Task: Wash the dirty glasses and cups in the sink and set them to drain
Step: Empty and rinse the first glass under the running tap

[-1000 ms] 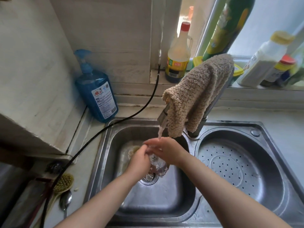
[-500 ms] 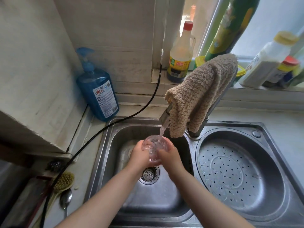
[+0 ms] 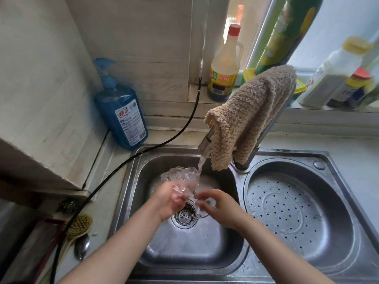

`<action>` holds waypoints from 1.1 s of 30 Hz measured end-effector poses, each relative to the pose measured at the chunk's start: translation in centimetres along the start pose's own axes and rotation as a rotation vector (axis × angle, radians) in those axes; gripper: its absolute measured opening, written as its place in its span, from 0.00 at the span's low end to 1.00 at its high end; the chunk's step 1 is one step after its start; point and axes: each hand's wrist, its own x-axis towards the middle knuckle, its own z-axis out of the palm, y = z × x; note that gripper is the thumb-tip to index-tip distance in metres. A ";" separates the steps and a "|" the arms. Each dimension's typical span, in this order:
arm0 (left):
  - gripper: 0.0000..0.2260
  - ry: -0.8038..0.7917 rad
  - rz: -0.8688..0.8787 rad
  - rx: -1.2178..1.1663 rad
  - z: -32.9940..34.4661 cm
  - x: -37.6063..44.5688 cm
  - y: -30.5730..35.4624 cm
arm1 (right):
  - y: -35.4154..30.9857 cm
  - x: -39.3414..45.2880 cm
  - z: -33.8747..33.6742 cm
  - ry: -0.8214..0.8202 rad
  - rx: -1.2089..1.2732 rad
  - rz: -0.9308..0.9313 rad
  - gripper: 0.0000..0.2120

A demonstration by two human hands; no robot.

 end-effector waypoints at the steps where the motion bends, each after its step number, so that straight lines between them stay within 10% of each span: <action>1: 0.14 -0.033 -0.043 -0.052 -0.3 0.2 -0.1 | 0.1 0.1 0.1 0.040 0.009 0.036 0.09; 4: 0.15 -0.006 -0.058 -0.082 -0.4 0.7 -0.6 | -0.4 0.4 0.0 0.051 -0.021 0.057 0.06; 10: 0.21 0.295 0.367 0.577 0.3 1.0 -1.1 | -2.4 1.2 -1.4 0.075 -0.047 0.198 0.13; 16: 0.13 0.500 0.899 0.921 1.8 0.6 -0.6 | -5.1 1.2 -2.0 -0.055 0.538 0.533 0.17; 25: 0.22 0.238 0.840 0.749 2.3 0.4 -0.6 | -3.0 -1.1 -1.5 -0.155 1.404 0.700 0.15; 33: 0.14 0.101 0.612 0.669 1.1 0.4 -1.6 | -1.8 -2.3 -1.3 0.108 0.600 0.392 0.02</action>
